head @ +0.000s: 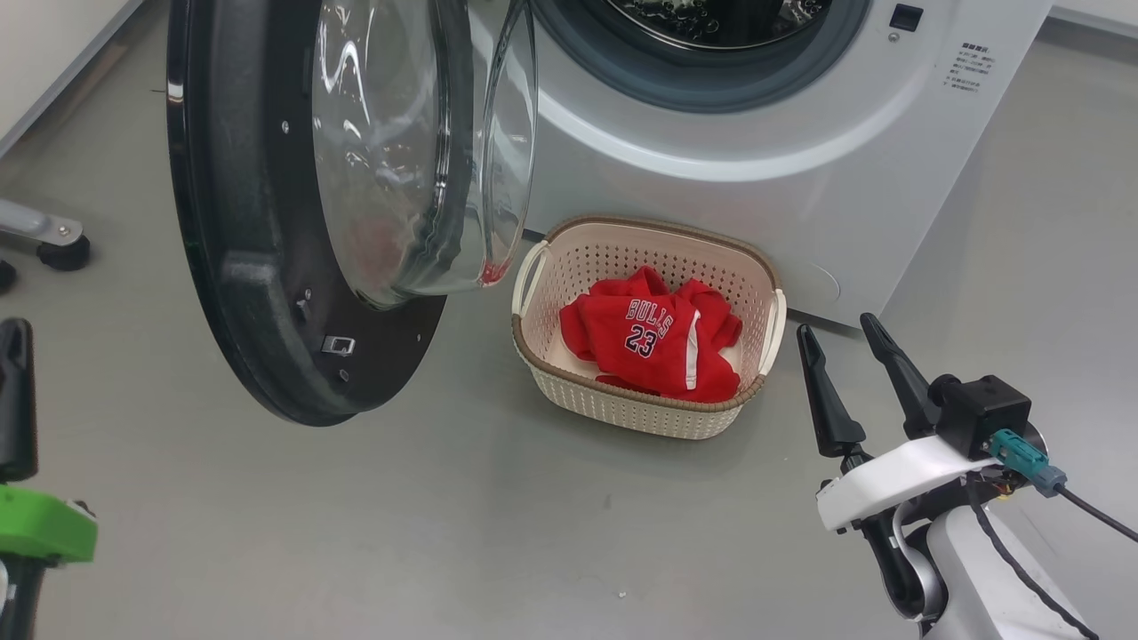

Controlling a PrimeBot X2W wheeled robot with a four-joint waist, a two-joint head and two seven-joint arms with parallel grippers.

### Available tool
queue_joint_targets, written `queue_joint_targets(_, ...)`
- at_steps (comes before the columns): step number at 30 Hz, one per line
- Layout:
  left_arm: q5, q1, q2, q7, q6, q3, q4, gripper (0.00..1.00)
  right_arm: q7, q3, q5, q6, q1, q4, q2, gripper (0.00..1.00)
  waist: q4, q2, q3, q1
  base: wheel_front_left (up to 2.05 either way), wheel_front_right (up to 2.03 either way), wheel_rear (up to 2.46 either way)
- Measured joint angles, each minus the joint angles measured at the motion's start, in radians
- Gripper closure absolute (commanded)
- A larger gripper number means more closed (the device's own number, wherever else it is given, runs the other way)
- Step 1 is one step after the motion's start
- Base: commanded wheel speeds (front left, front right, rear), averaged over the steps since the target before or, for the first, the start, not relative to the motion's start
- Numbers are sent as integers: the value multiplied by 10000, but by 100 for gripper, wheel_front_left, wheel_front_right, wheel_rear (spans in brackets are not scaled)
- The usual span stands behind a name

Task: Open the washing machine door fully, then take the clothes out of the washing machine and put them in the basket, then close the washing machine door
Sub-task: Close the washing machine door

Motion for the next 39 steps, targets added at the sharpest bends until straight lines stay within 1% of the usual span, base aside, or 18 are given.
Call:
queue_joint_targets(4, 192, 457, -336, -644, 0, -19, 343, 100, 0, 6, 0, 0, 14, 10, 25, 0, 13, 0, -59, 0, 0, 0, 0)
queue_joint_targets(5, 196, 564, -414, -777, 0, -19, 437, 81, 0, 6, 0, 0, 39, 10, 35, 0, 13, 0, -70, 0, 0, 0, 0)
queue_joint_targets(6, 224, 664, -483, -913, 0, -25, 510, 23, 0, 6, 0, 0, 74, 12, 44, 0, 11, 0, -78, 0, 0, 0, 0)
queue_joint_targets(7, 263, 749, -531, -1041, 0, -44, 552, 0, 0, 6, 0, 0, 113, 19, 50, 0, 10, 0, -85, 0, 0, 0, 0)
queue_joint_targets(17, 502, 1006, -780, -2008, 0, -140, 1080, 0, -2, 58, 0, 2, 158, 65, 96, 0, -48, 0, -139, 0, 0, 0, 0)
queue_joint_targets(39, 688, 1129, -861, -2197, -2, -502, 1486, 0, -17, 54, 0, 4, 159, 128, 169, 0, -132, 0, -219, 0, 0, 0, 0)
